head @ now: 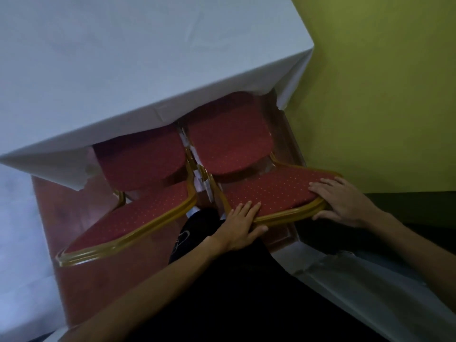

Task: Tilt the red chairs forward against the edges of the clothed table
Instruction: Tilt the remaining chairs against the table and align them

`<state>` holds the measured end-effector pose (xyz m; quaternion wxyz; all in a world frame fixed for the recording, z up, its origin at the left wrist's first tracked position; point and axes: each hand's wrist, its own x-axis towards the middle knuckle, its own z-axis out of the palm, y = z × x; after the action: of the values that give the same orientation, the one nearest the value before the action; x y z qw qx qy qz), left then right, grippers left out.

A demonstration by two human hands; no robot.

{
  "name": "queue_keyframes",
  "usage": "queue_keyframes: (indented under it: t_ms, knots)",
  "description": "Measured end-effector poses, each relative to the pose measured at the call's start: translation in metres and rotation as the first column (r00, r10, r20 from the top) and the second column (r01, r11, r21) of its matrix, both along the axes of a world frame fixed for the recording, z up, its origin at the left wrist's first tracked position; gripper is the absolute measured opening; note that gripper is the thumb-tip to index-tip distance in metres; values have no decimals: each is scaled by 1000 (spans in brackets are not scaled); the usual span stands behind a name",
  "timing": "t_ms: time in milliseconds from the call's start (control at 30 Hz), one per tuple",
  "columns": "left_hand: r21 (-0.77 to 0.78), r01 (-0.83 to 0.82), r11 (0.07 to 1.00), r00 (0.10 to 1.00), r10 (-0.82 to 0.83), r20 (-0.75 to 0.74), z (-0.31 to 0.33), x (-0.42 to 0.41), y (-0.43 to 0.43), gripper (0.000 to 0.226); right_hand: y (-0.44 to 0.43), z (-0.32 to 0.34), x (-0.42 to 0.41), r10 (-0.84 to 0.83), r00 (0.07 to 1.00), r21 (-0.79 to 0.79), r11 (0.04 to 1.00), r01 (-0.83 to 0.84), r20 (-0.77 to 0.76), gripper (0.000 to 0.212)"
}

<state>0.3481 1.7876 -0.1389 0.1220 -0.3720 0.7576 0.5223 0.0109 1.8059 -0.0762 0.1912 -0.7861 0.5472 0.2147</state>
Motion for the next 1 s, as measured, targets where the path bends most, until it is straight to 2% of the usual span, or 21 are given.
queue_keyframes:
  t_ms: [133, 300, 600, 900, 1000]
  knots:
    - [-34, -66, 997, 998, 66, 4, -2, -2, -25, 82, -30, 2, 1, -32, 999, -20, 999, 32, -24, 96]
    - [-165, -124, 978, 992, 125, -7, -7, -4, -48, 96, -66, 4, 5, -72, 997, 8, 997, 72, -35, 100]
    - [-249, -143, 958, 989, 149, 6, -2, -5, -90, 93, -104, 2, 8, -152, 988, -3, 988, 152, 5, 98]
    - [-324, -284, 902, 955, 298, -8, 5, -14, -119, 67, -148, 0, 7, -114, 988, -100, 987, 125, 105, 94]
    - [-320, -285, 904, 952, 307, 20, 9, -15, -125, 64, -157, -1, 6, -85, 984, -113, 988, 103, 155, 90]
